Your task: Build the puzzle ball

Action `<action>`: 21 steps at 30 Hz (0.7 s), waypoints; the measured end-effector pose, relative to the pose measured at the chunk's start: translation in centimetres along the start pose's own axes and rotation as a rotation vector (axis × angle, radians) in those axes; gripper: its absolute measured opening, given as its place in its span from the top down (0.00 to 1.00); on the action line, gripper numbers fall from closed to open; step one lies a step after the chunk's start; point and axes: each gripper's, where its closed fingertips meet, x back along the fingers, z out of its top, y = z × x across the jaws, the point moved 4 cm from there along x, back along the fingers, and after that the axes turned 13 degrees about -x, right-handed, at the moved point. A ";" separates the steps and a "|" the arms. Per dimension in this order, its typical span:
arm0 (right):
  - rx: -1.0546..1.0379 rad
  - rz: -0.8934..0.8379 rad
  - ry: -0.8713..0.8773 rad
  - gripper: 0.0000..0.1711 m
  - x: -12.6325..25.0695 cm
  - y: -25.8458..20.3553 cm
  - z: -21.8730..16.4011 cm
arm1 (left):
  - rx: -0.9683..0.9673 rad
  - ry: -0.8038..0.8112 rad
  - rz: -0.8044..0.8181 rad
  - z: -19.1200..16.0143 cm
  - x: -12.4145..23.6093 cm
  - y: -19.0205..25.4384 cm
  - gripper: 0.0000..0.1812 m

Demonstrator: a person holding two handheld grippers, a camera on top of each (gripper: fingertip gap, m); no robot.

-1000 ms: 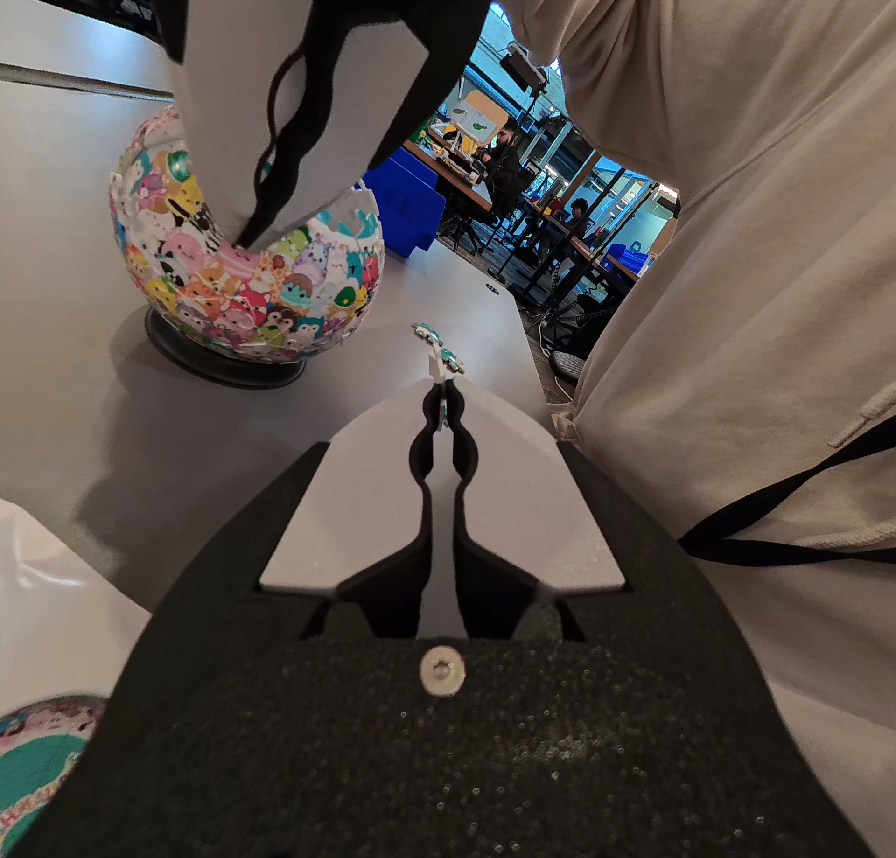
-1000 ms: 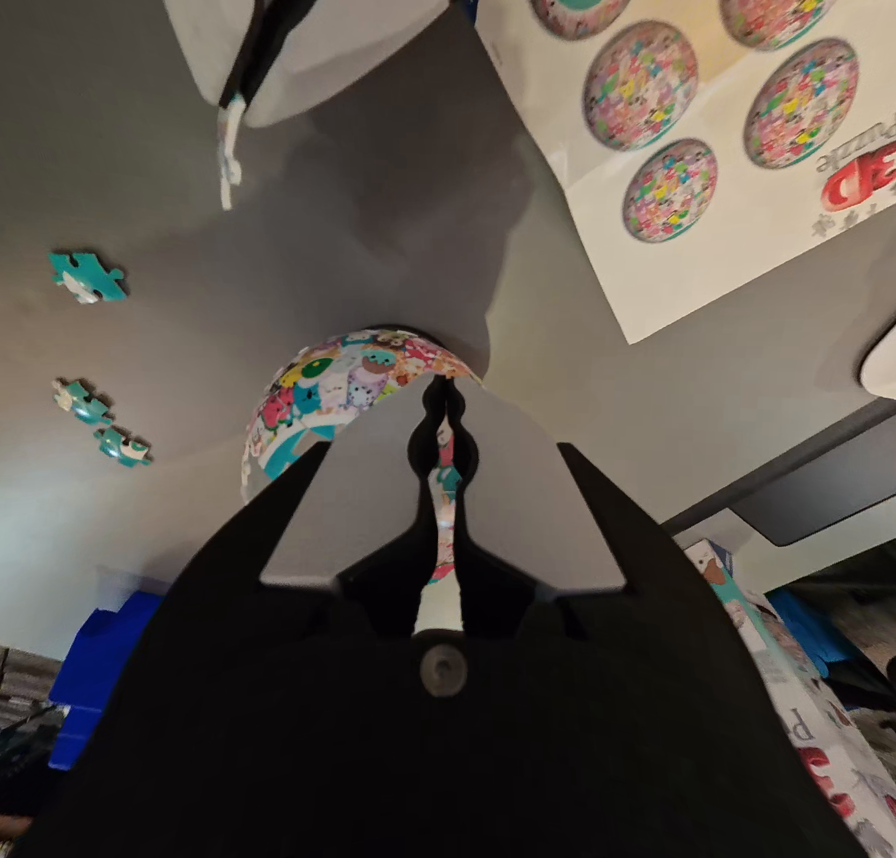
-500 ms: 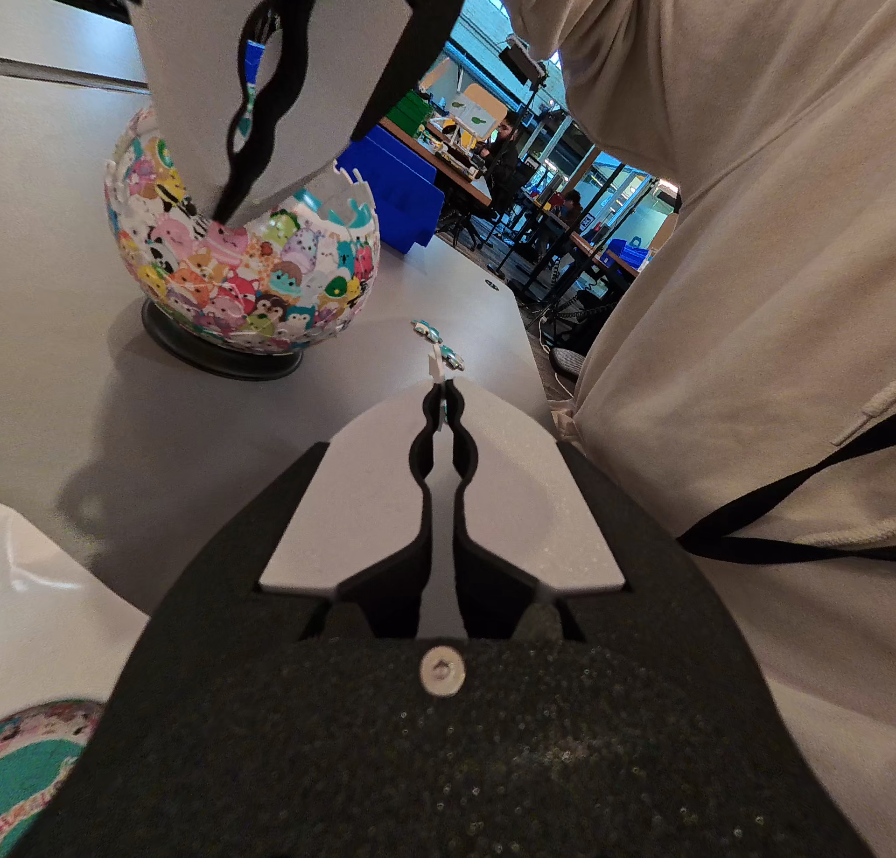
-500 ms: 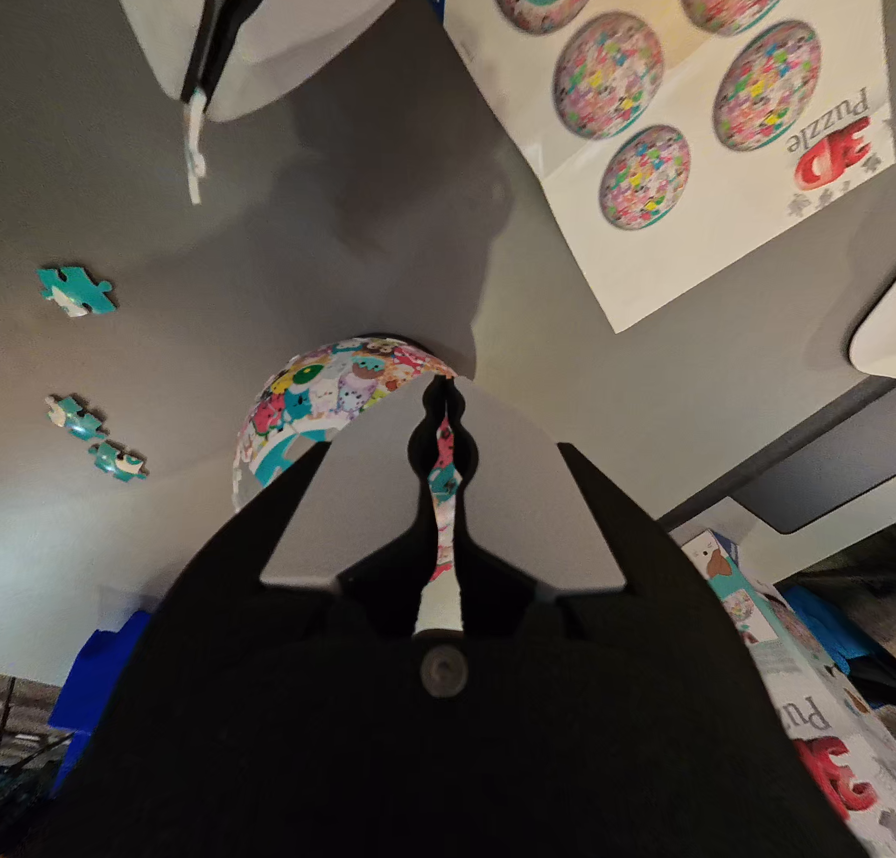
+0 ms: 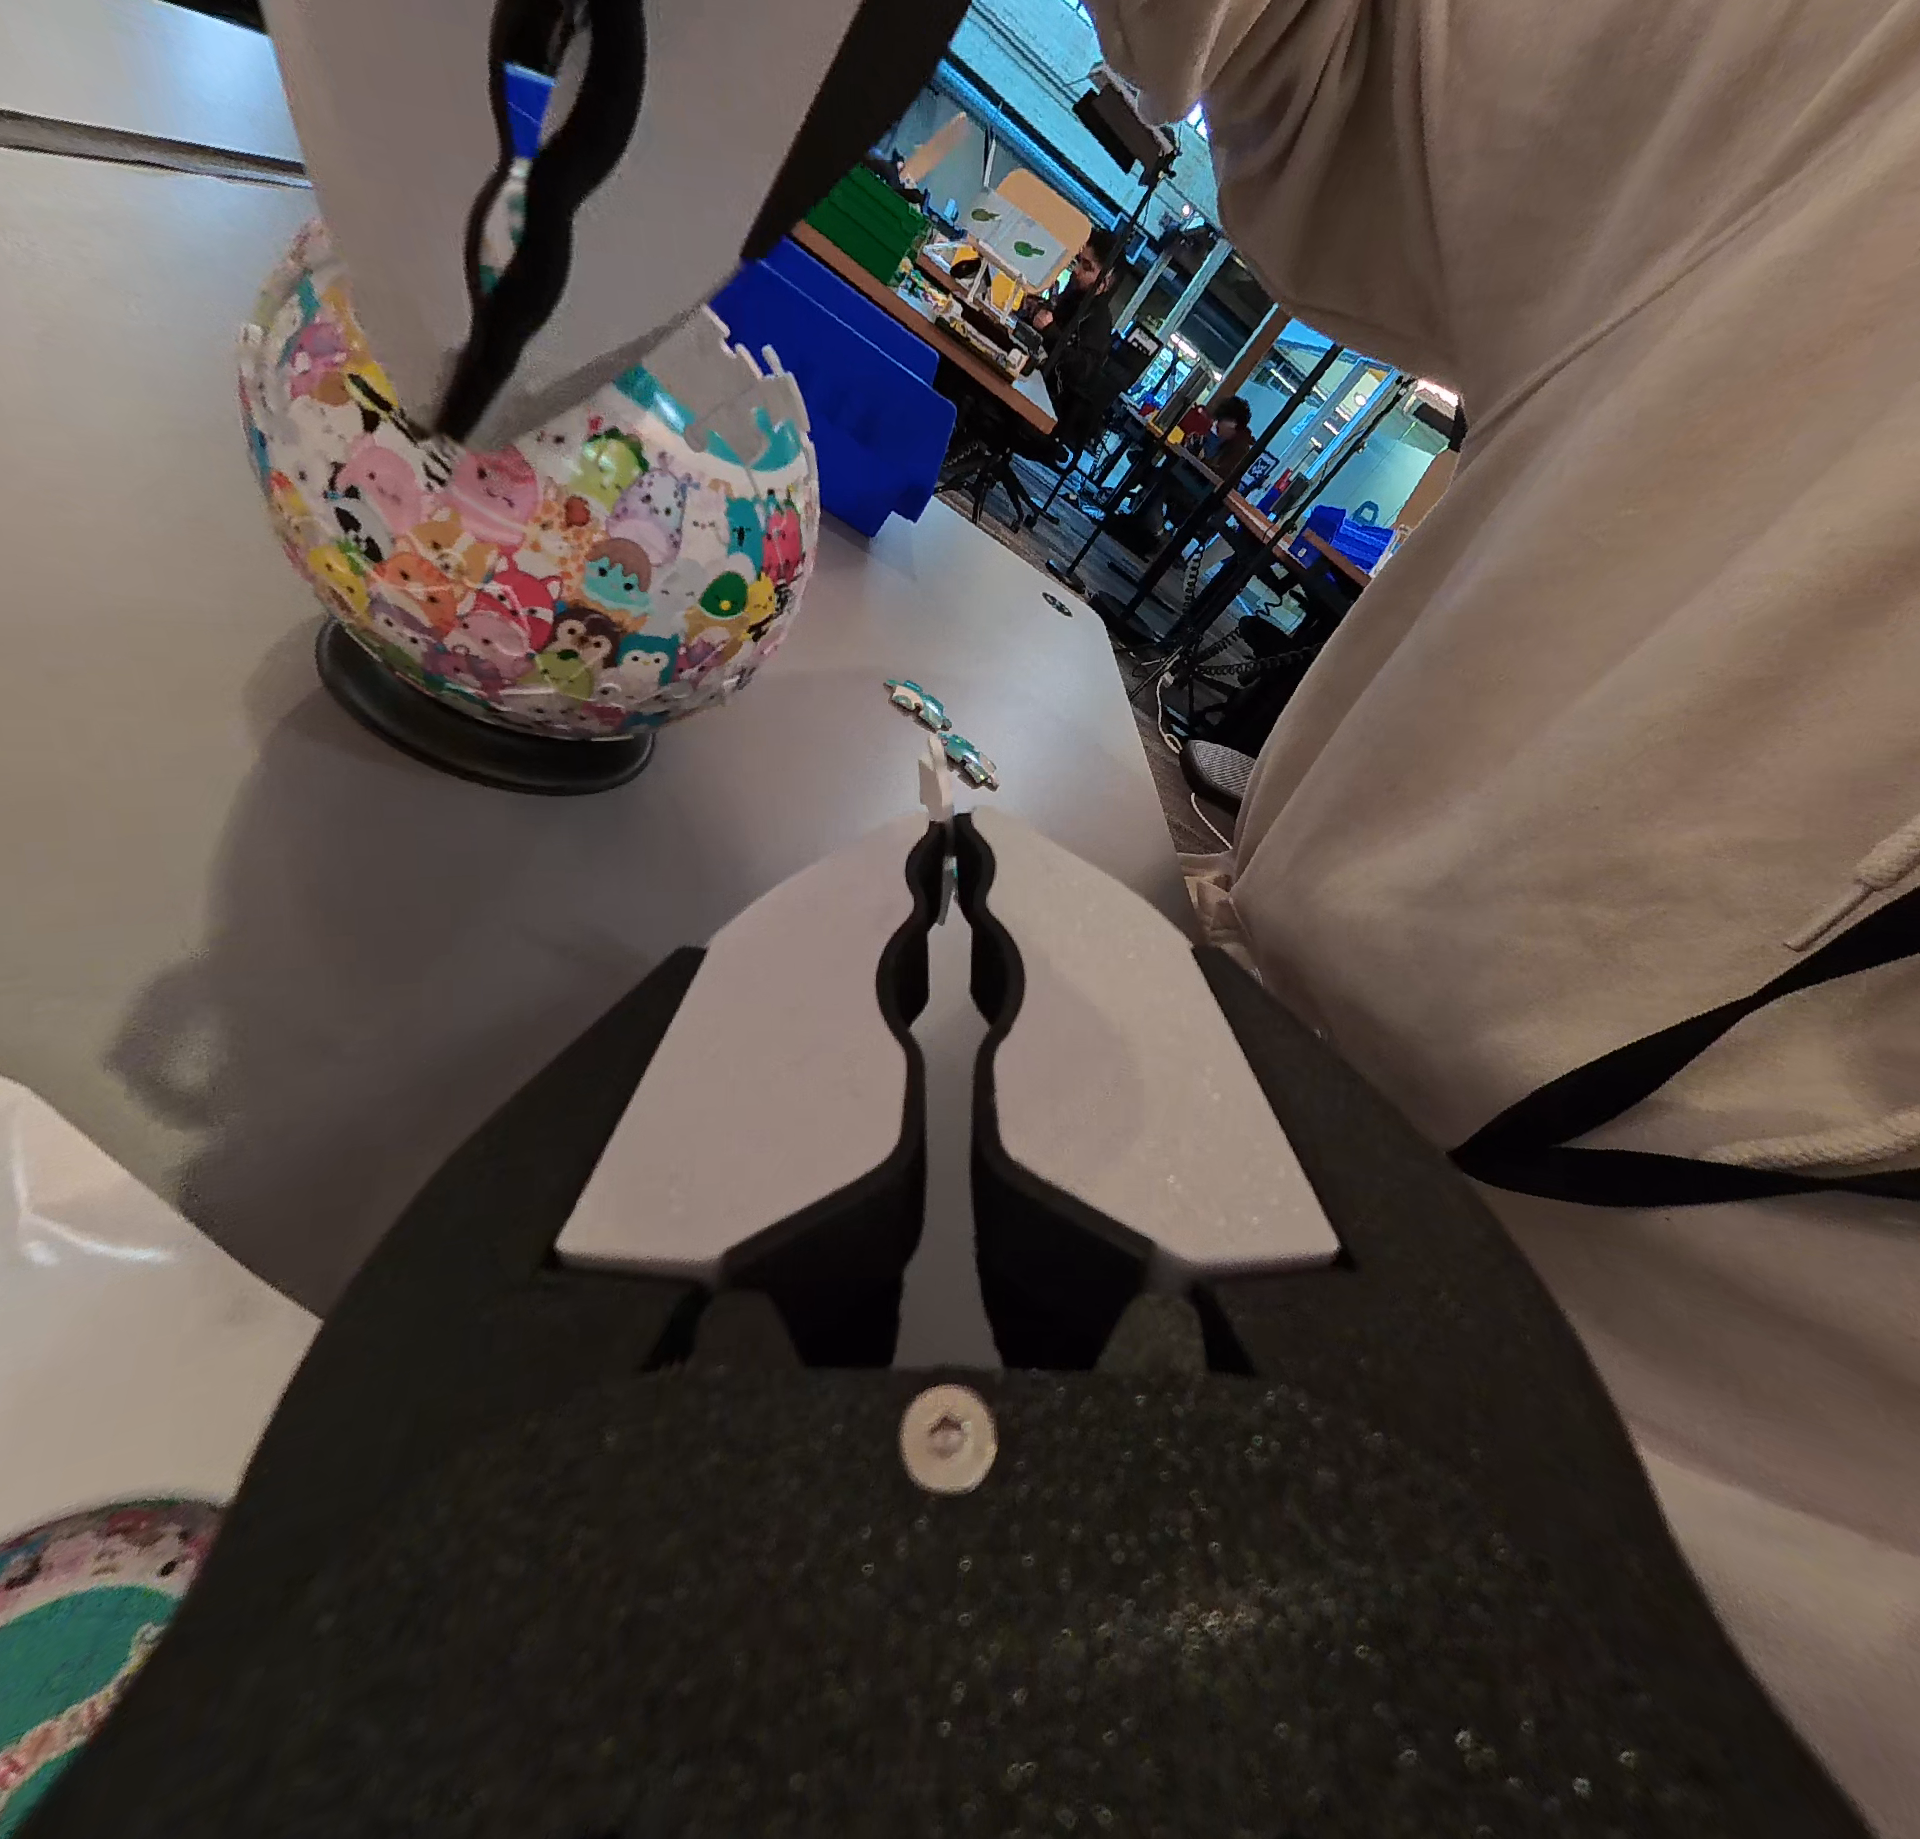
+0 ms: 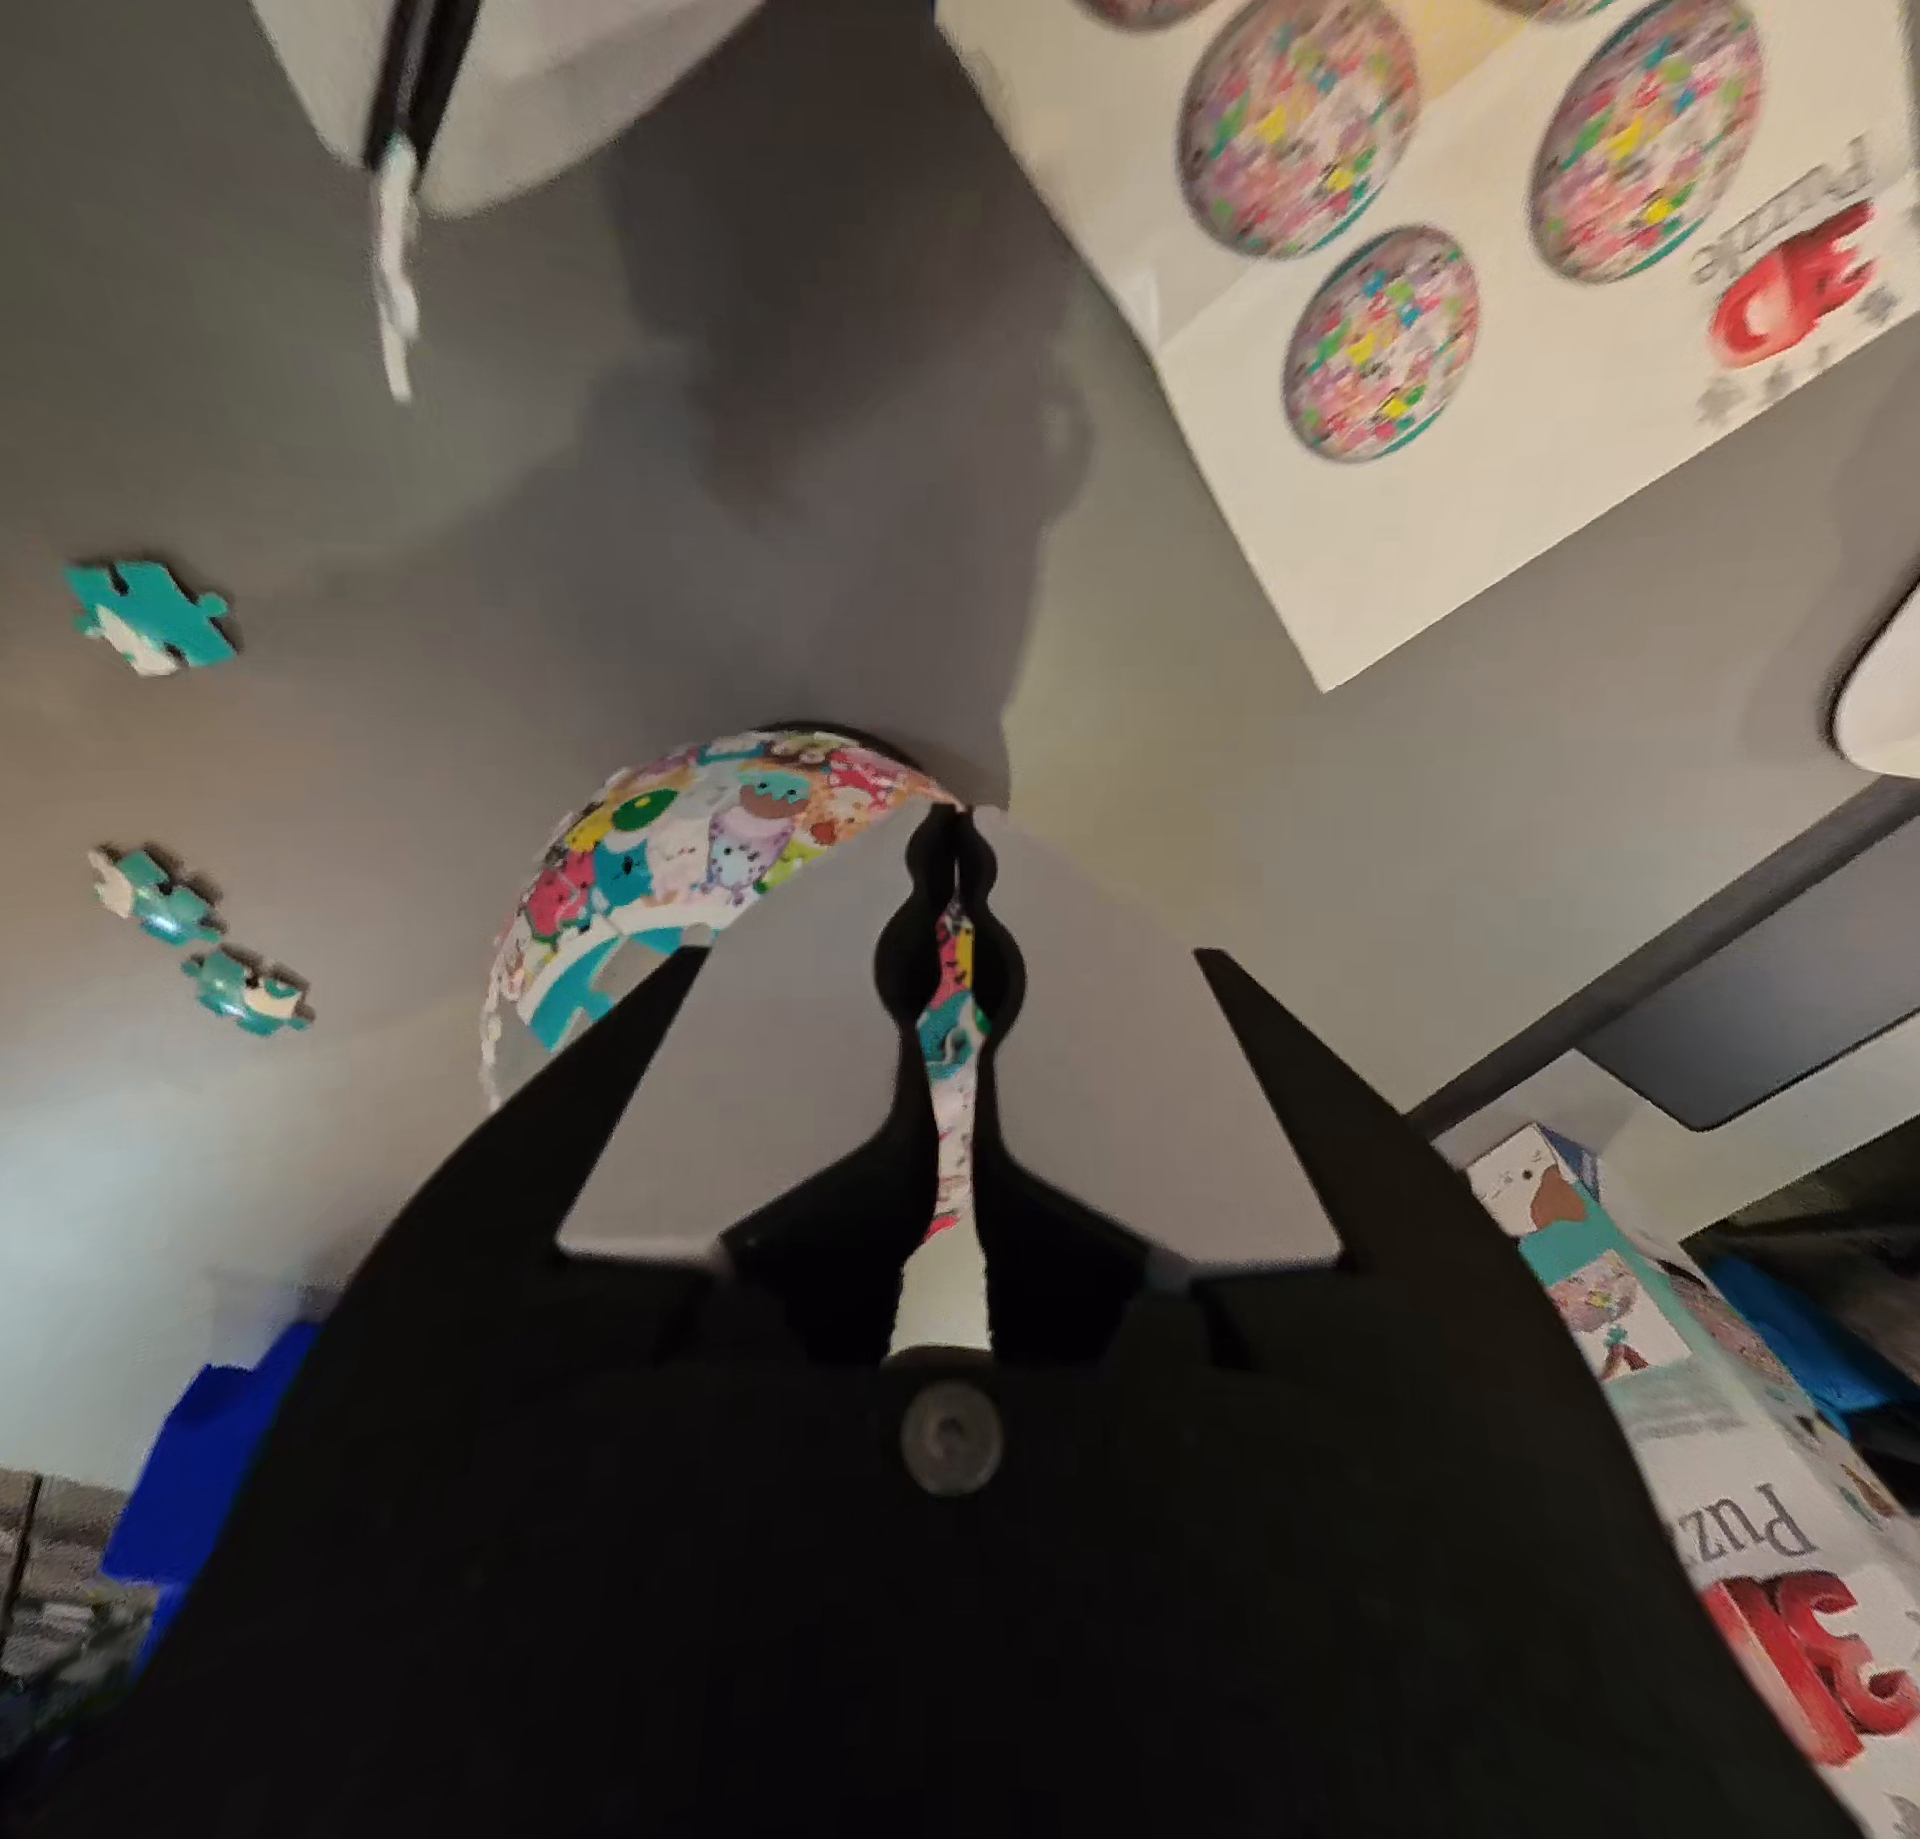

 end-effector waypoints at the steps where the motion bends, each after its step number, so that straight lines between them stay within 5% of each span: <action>1: -0.012 -0.002 0.022 1.00 0.4 0.1 0.3 | 0.001 0.000 0.000 0.0 0.0 0.0 0.99; 12: 0.018 -0.001 -0.038 1.00 0.2 -0.7 -1.4 | 0.003 -0.008 -0.007 -0.2 -0.2 0.0 0.99; 21: -0.104 -0.278 0.248 1.00 6.4 1.1 -0.8 | -0.015 -0.001 0.003 0.2 0.0 0.2 0.99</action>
